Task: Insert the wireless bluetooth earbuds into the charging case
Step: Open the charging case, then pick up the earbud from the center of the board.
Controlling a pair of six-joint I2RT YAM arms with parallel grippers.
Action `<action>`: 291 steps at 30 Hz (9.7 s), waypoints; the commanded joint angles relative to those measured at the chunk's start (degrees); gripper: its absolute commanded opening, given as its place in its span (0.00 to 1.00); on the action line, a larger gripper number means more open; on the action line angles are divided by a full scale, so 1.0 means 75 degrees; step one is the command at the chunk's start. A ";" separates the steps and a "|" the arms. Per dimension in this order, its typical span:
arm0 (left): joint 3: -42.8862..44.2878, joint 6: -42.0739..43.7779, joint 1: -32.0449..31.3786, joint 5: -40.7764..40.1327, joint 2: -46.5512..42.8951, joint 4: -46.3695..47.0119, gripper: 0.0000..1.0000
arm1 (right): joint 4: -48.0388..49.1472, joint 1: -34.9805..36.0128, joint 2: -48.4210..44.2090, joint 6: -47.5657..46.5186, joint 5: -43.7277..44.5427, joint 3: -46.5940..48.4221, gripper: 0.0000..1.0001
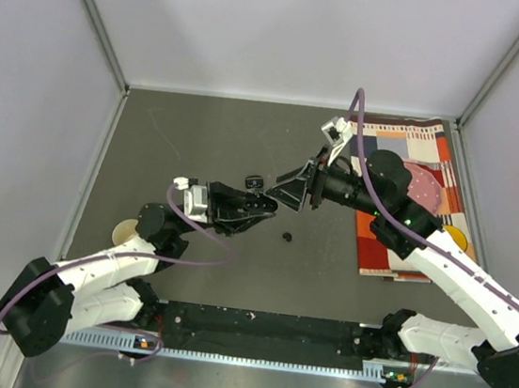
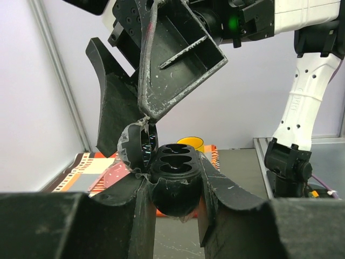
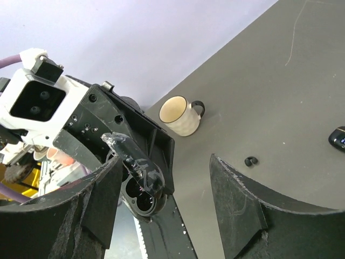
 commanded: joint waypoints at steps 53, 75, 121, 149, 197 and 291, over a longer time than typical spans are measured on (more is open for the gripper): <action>-0.0190 0.1637 -0.0163 -0.1312 -0.0871 -0.0296 0.00 | 0.4254 -0.0351 0.1218 0.4524 -0.2421 -0.1026 0.39; -0.0377 0.1672 -0.0163 -0.2354 -0.1011 -0.0285 0.30 | 0.4840 -0.0351 0.1148 0.5005 -0.2387 -0.1295 0.00; -0.0530 0.1473 -0.0163 -0.2671 -0.0988 0.0090 0.35 | 0.4712 -0.0363 0.1230 0.4970 -0.2211 -0.1354 0.00; -0.0951 0.1578 -0.0163 -0.3373 -0.1176 0.0289 0.00 | 0.3576 -0.0445 0.0715 0.3998 -0.1801 -0.1108 0.67; -0.0998 -0.0180 0.1149 -0.1042 -0.2289 -0.0683 0.00 | -0.0199 -0.1394 0.3772 0.0915 0.1211 -0.2221 0.27; -0.1198 -0.0109 0.1149 -0.1265 -0.2172 -0.1140 0.00 | 0.0985 -0.1383 0.4277 0.0821 0.0192 -0.2408 0.27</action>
